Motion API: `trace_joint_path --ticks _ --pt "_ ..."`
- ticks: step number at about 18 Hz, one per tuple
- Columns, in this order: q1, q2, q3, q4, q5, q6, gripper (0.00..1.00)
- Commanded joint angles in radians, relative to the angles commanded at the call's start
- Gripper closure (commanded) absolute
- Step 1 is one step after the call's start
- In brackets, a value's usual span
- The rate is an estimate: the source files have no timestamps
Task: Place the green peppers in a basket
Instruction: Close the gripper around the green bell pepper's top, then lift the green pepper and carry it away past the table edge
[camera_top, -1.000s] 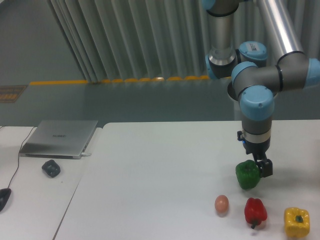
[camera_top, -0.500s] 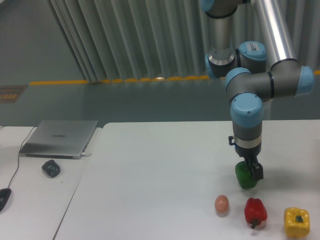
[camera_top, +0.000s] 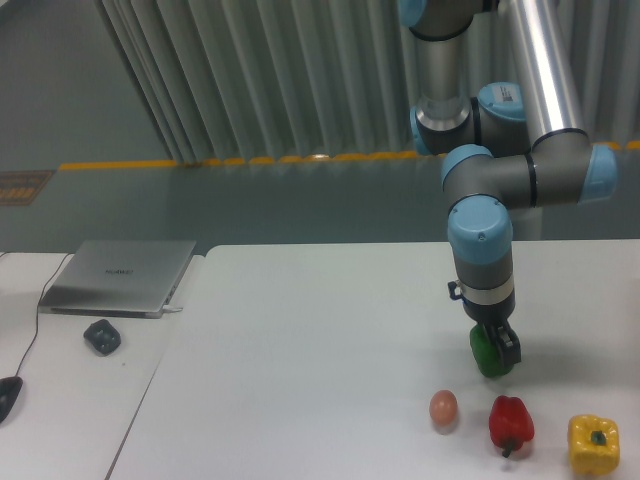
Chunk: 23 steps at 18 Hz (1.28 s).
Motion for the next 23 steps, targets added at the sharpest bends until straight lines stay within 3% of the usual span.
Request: trace_joint_path --ticks 1,2,7,13,17,23 --pt "0.002 0.0 0.011 -0.008 0.002 0.002 0.56" --pt "0.003 0.003 0.015 -0.009 0.002 0.002 0.61" --pt "0.049 0.031 0.066 -0.064 -0.003 0.032 0.61" --pt "0.119 0.054 0.106 -0.068 0.002 0.204 0.6" --pt "0.175 0.058 0.133 -0.06 0.092 0.357 0.6" --pt "0.241 0.061 0.135 -0.055 0.098 0.481 0.6"
